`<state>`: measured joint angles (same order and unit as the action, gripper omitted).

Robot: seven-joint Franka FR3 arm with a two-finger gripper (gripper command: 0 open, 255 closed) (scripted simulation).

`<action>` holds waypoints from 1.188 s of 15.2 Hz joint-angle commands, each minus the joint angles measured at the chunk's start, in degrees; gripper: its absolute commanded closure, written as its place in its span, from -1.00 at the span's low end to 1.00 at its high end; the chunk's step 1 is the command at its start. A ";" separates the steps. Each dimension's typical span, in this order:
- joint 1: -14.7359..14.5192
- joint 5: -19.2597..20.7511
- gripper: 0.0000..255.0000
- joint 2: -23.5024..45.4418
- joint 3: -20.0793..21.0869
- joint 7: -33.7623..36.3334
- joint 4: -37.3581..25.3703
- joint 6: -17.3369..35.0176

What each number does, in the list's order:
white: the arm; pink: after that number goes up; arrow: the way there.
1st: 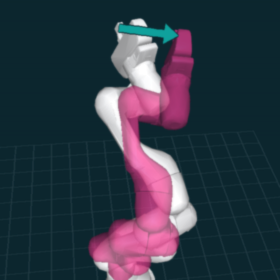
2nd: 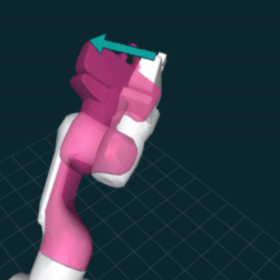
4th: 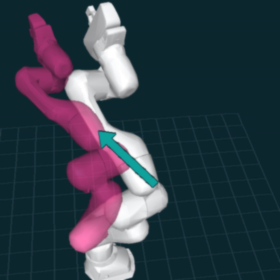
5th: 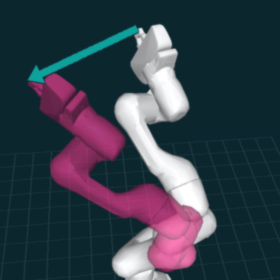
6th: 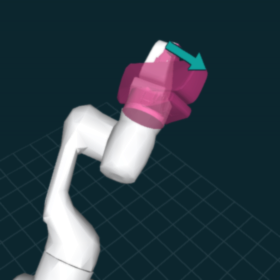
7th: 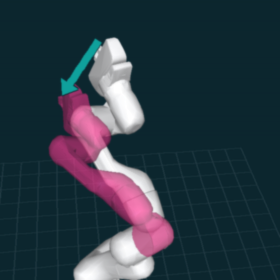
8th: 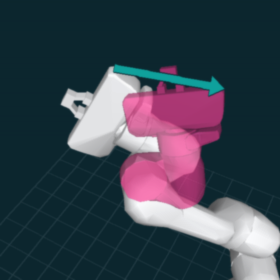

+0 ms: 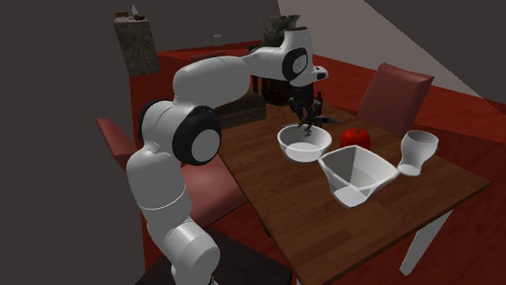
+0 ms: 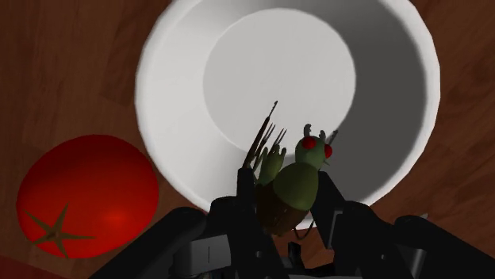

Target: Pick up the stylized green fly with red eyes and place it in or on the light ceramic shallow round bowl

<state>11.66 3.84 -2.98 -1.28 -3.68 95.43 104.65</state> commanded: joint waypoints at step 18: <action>-0.19 -0.02 -1.00 0.15 0.23 -0.06 -7.33 -7.16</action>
<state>11.48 3.82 -2.82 -1.06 -3.74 88.31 97.74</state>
